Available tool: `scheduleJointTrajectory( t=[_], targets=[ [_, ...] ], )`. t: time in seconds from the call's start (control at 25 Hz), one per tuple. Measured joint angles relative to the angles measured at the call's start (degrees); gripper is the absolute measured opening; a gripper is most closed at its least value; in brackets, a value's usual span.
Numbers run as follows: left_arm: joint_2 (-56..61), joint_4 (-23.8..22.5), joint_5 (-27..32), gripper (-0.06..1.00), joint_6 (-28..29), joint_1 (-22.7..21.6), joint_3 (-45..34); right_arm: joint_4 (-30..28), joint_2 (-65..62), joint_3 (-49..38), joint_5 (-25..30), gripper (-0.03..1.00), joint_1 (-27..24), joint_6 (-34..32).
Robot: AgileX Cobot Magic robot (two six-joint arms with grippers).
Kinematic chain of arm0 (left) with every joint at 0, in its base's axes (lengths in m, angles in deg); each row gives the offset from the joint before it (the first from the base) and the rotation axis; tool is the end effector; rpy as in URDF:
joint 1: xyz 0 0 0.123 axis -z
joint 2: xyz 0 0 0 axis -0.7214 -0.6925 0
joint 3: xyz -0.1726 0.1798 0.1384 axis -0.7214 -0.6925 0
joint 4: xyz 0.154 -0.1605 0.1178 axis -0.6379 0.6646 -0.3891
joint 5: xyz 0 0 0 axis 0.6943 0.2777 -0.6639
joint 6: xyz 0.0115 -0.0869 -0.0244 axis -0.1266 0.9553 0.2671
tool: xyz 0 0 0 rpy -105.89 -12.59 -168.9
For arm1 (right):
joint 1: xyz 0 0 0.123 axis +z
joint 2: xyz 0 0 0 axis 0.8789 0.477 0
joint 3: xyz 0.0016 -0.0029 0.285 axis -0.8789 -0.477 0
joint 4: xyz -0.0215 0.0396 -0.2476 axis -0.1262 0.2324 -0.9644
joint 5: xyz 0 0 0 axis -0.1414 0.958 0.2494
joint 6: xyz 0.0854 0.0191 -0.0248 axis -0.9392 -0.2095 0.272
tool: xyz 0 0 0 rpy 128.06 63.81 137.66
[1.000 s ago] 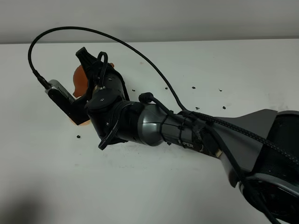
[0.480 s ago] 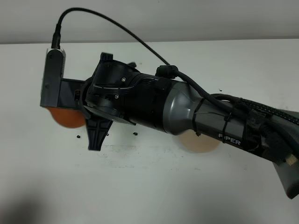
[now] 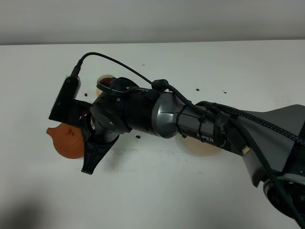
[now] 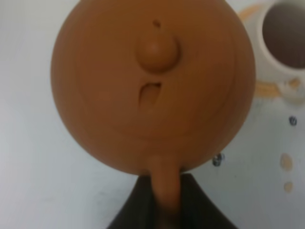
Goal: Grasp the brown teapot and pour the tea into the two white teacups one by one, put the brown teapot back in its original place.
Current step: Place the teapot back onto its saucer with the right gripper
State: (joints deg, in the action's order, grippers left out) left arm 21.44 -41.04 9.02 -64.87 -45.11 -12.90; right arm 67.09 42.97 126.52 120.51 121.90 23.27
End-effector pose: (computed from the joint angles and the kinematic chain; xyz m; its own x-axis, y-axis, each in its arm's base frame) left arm -0.0015 -0.0070 0.2651 -0.4914 0.0597 -0.8689 0.1109 0.9938 0.0055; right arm 0.2395 0.4141 0.1754 -0.1255 -0.9033 -0.4102 -0.9583 0.2174 -0.1854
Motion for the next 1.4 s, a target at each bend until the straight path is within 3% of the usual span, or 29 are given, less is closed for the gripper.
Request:
scheduleJointTrajectory(
  t=[0.52,0.8,0.96,1.4],
  targets=[
    [0.0,0.0,0.0,0.43,0.0,0.0,0.0,4.2,3.5,0.0,-1.6,0.11,-2.6,2.3],
    [0.0,0.0,0.0,0.43,0.0,0.0,0.0,4.0,-4.0,-1.4,0.6,0.11,-3.4,2.0],
    [0.0,0.0,0.0,0.43,0.0,0.0,0.0,3.9,-12.0,-10.0,-4.4,0.11,-7.1,0.1],
    [0.0,0.0,0.0,0.43,0.0,0.0,0.0,6.1,-30.3,-40.2,-17.0,0.11,-24.6,-9.3]
  ],
)
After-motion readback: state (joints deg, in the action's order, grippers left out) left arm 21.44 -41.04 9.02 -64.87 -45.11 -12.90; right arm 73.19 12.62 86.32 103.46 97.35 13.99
